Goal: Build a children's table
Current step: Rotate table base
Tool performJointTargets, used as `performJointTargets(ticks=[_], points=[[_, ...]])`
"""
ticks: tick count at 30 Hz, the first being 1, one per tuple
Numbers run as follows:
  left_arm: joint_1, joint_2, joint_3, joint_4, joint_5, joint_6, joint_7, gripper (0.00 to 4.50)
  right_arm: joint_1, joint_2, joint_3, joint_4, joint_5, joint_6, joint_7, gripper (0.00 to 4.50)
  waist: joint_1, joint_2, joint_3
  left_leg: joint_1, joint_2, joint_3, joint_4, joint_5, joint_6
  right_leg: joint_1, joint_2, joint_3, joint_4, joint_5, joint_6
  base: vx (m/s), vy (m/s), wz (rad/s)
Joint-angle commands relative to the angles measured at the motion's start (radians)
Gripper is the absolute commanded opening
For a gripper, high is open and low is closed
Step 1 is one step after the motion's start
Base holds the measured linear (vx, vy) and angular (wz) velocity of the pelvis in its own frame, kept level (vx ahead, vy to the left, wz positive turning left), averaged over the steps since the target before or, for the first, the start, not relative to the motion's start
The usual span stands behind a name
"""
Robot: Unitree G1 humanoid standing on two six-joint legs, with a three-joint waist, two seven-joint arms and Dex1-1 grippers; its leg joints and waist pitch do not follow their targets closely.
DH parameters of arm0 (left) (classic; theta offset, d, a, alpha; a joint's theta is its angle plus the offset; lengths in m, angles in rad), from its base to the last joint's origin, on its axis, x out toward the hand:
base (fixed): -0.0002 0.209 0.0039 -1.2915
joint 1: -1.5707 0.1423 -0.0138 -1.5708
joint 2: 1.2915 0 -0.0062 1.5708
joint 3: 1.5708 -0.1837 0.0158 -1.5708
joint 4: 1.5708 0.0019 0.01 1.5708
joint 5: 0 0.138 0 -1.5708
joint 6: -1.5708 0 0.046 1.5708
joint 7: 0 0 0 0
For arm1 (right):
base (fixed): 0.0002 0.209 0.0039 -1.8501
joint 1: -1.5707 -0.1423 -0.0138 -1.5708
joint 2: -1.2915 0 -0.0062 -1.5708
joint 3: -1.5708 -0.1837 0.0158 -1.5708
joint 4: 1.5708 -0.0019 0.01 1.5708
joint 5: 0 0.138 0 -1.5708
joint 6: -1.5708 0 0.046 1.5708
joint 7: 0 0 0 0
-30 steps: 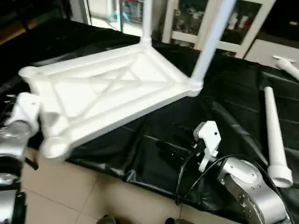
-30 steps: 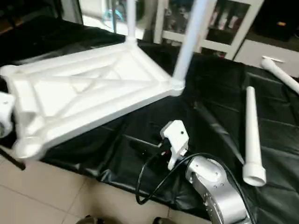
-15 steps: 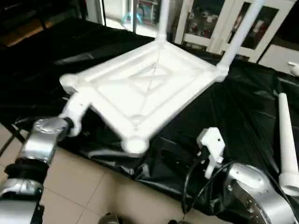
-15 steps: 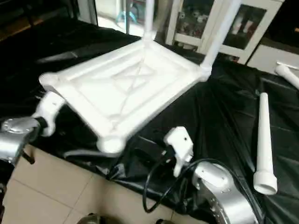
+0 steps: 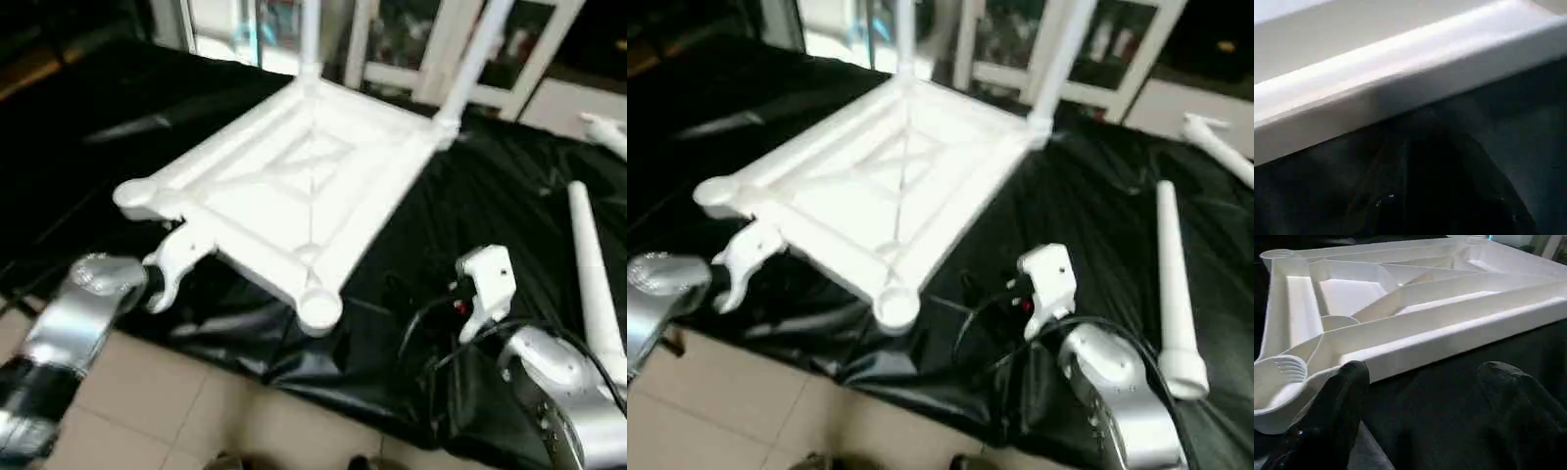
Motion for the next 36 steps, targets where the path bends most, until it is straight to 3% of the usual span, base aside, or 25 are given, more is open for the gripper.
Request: performJointTargets(ticks=[1, 5, 9, 14, 17, 19, 21, 26, 30, 33, 36], points=[[0.017, 0.009, -0.006, -0.093, -0.055, -0.005, -0.068, 1.39, 0.0, 0.001, -0.017, -0.014, 0.003, -0.002, -0.001, 3.89, -0.001, 0.017, -0.067, 0.022, 0.019, -0.008, -0.082, -0.119, 0.013, 0.056, -0.028, 0.03, -0.035, -0.007, -0.241, 0.0, 0.0, 0.0], [0.016, -0.001, -0.014, -0.11, -0.056, -0.006, -0.075, 1.39, -0.004, 0.004, -0.015, -0.006, -0.001, -0.004, -0.001, 3.89, -0.004, 0.014, -0.063, 0.026, 0.018, -0.003, -0.082, -0.162, 0.018, 0.053, -0.027, 0.031, -0.043, -0.067, -0.238, 0.0, 0.0, 0.0], [-0.028, -0.086, -0.045, -0.014, -0.014, -0.059, -0.016, 1.39, -0.014, 0.008, -0.005, 0.003, 0.001, -0.006, 0.001, 3.89, -0.002, 0.015, -0.064, 0.027, 0.018, -0.005, -0.083, -0.193, 0.001, 0.05, -0.028, 0.033, -0.05, -0.144, -0.209, 0.0, 0.0, 0.0], [-0.065, -0.158, -0.051, 0.038, -0.023, -0.092, 0.021, 1.39, -0.012, 0.008, -0.004, 0.006, -0.002, -0.01, 0.007, 3.89, 0.002, 0.014, -0.07, 0.023, 0.016, -0.006, -0.079, -0.177, 0.002, 0.054, -0.029, 0.033, -0.047, -0.126, -0.204, 0.0, 0.0, 0.0], [-0.122, -0.235, -0.062, 0.136, 0.01, -0.166, 0.079, 1.39, -0.005, 0.007, -0.008, -0.004, -0.001, -0.008, 0.007, 3.89, 0.01, 0.015, -0.074, 0.026, 0.016, -0.005, -0.075, -0.181, 0.005, 0.053, -0.028, 0.033, -0.049, -0.116, -0.205, 0.0, 0.0, 0.0], [-0.139, -0.256, -0.071, 0.155, 0.014, -0.18, 0.078, 1.39, -0.002, 0.007, -0.009, -0.012, 0.001, -0.005, 0.005, 3.89, 0.012, 0.019, -0.075, 0.018, 0.015, -0.01, -0.075, -0.184, 0.002, 0.059, -0.032, 0.031, -0.046, -0.12, -0.201, 0.0, 0.0, 0.0], [-0.141, -0.26, -0.075, 0.156, 0.015, -0.18, 0.071, 1.39, -0.001, 0.008, -0.01, -0.015, 0.002, -0.005, 0.005, 3.89, 0.01, 0.015, -0.076, 0.02, 0.015, -0.01, -0.074, -0.189, 0.002, 0.058, -0.031, 0.031, -0.047, -0.123, -0.201, 0.0, 0.0, 0.0], [-0.139, -0.285, -0.09, 0.152, 0.01, -0.191, 0.053, 1.39, 0.002, 0.014, -0.016, -0.021, 0.005, -0.009, -0.002, 3.89, 0.008, 0.018, -0.079, 0.019, 0.015, -0.009, -0.071, -0.181, 0.014, 0.059, -0.031, 0.031, -0.047, -0.117, -0.21, 0.0, 0.0, 0.0], [-0.091, -0.275, -0.066, 0.004, -0.083, -0.138, -0.009, 1.39, -0.019, 0.037, -0.065, -0.036, 0.027, -0.004, -0.045, 3.89, 0.008, 0.021, -0.084, 0.021, 0.019, -0.009, -0.071, -0.174, 0.017, 0.06, -0.034, 0.03, -0.041, -0.112, -0.224, 0.0, 0.0, 0.0], [-0.031, -0.261, 0.028, -0.204, -0.278, 0.005, -0.053, 1.39, -0.069, 0.061, -0.115, -0.039, 0.017, 0.034, -0.138, 3.89, 0.004, 0.023, -0.083, 0.021, 0.017, -0.007, -0.07, -0.16, 0.015, 0.058, -0.028, 0.029, -0.034, -0.094, -0.247, 0.0, 0.0, 0.0], [-0.038, -0.341, 0.129, -0.23, -0.344, 0.016, 0.06, 1.39, -0.109, 0.082, -0.137, -0.032, -0.02, 0.08, -0.229, 3.89, 0.002, 0.018, -0.08, 0.022, 0.013, -0.002, -0.068, -0.181, 0.006, 0.055, -0.023, 0.028, -0.043, -0.147, -0.238, 0.0, 0.0, 0.0]])
